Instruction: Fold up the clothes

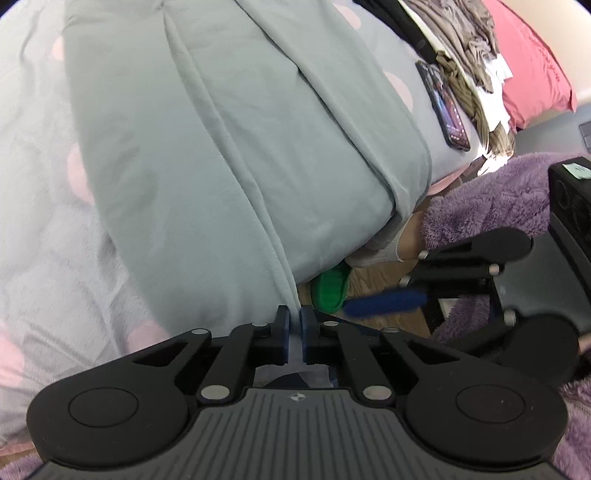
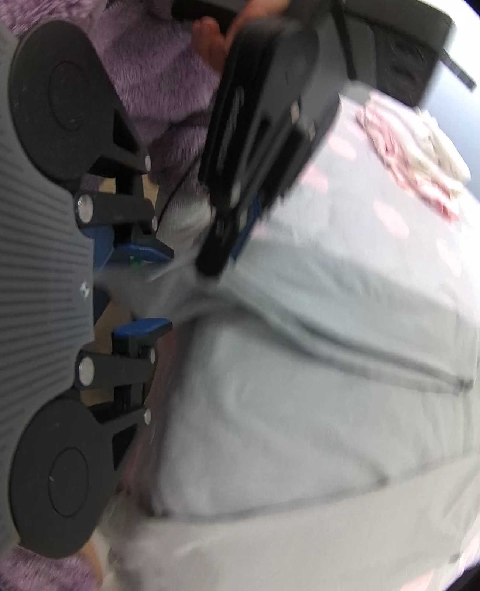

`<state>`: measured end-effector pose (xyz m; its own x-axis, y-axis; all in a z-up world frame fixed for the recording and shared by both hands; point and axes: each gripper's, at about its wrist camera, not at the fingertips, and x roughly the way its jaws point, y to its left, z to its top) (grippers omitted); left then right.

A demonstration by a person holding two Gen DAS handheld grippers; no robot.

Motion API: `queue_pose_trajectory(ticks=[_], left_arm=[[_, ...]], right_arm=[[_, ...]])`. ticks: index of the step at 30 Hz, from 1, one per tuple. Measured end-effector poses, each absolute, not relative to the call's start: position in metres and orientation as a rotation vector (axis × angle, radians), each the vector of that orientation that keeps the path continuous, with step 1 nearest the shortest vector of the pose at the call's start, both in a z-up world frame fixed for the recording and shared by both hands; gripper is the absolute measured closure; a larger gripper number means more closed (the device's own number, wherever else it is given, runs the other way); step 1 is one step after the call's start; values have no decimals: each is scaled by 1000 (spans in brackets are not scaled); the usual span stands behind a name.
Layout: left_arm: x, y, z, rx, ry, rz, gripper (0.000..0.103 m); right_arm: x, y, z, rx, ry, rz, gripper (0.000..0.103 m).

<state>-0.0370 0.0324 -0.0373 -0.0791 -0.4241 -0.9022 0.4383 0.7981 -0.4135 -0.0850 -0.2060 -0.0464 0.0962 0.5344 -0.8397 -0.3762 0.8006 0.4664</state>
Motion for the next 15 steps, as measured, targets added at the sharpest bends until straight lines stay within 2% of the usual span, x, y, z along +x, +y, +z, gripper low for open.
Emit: queue_pose_trajectory(ticks=[2,3,5,9,15], left_arm=[[-39,36,-34,1,1481,-719,99],[-39,36,-33,-6,1480,-724,99],[-39,33,-32,-17,1477,-734,100],[-38,32,-31,-22,1469,-734,99],[-38,33,-32,-62,1446,-714,96]], right_arm=[[-81,-218,-48,160,1317,625,67],[-79,-223,-48,172,1307,596,76],[-73,-226,-50,223,1282,581,86],[-62,-209,-69,286,1302,602,91],[-57,-206,-81,296,1345,549,88]])
